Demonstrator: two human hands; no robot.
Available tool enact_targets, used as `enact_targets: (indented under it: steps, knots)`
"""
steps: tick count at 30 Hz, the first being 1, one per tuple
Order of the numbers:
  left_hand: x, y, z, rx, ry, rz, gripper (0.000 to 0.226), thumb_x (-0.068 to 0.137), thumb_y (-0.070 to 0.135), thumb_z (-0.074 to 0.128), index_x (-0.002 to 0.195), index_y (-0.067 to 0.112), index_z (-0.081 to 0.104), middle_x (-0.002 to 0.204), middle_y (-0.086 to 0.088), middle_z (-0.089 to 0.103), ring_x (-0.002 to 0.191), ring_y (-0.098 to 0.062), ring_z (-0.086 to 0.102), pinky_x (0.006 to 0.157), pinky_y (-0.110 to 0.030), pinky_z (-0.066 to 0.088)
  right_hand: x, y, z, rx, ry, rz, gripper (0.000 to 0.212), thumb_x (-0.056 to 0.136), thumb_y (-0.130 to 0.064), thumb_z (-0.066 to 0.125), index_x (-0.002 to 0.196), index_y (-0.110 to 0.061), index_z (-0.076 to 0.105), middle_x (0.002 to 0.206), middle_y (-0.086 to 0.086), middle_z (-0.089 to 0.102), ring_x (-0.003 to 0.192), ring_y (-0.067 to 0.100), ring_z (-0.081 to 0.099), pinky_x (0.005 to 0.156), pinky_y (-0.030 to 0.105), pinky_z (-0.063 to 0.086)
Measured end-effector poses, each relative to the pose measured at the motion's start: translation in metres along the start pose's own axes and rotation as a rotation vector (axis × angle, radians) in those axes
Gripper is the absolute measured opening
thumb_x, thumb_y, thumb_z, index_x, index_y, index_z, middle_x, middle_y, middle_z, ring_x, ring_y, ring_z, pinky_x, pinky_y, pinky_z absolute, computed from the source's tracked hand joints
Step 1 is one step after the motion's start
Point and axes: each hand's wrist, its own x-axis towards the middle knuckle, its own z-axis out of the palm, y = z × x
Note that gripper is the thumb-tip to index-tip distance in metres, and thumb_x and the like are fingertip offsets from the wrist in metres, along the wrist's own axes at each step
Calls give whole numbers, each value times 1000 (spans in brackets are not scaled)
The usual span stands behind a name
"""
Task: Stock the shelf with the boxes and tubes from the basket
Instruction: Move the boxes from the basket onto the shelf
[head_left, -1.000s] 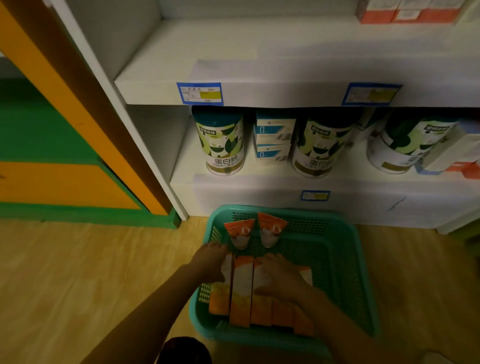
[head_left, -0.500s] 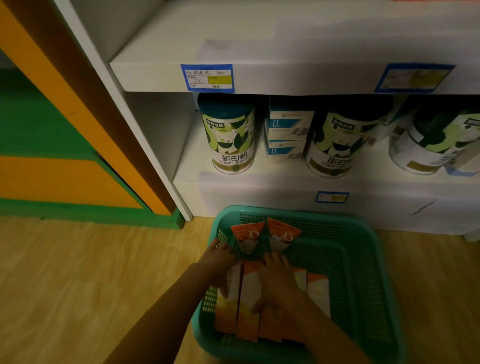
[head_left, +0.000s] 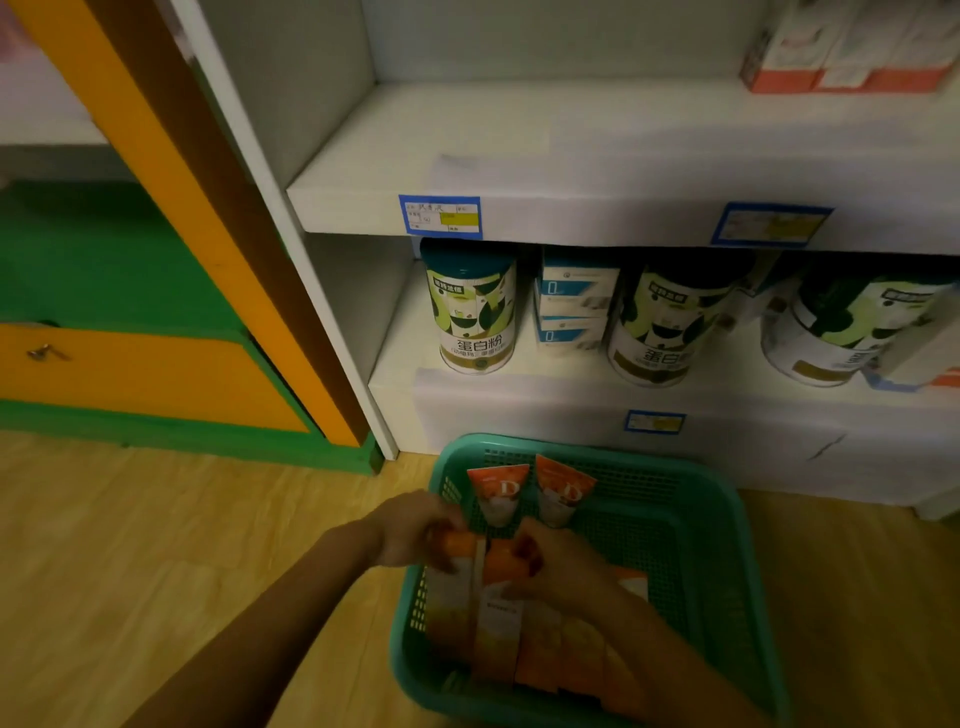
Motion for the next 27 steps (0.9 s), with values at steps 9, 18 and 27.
enact_targets:
  steps: [9,18,27]
  knots:
    - [-74,74,-124,-11,277,60,30,72,28,76,97,15,66,91,4,66,85,-14,62,78,-29,50,-72,-60,-109,45,250,-114,27,73,-34,73,93,-30,54,101,-5,65,93,13,61,83,36,54]
    - [-154,176,-272,87,439,149,27,73,25,76,94,17,61,102,-4,68,94,-21,64,85,-35,54,-154,-162,-264,-106,496,-294,37,73,-31,75,108,-22,64,104,-3,66,95,13,62,89,33,51]
    - [-216,240,-378,132,543,191,35,76,22,73,106,11,59,104,0,64,99,-15,63,80,-22,53,-208,-245,-365,-165,637,-418,40,70,-30,77,107,-24,64,92,-10,63,85,5,60,82,26,51]
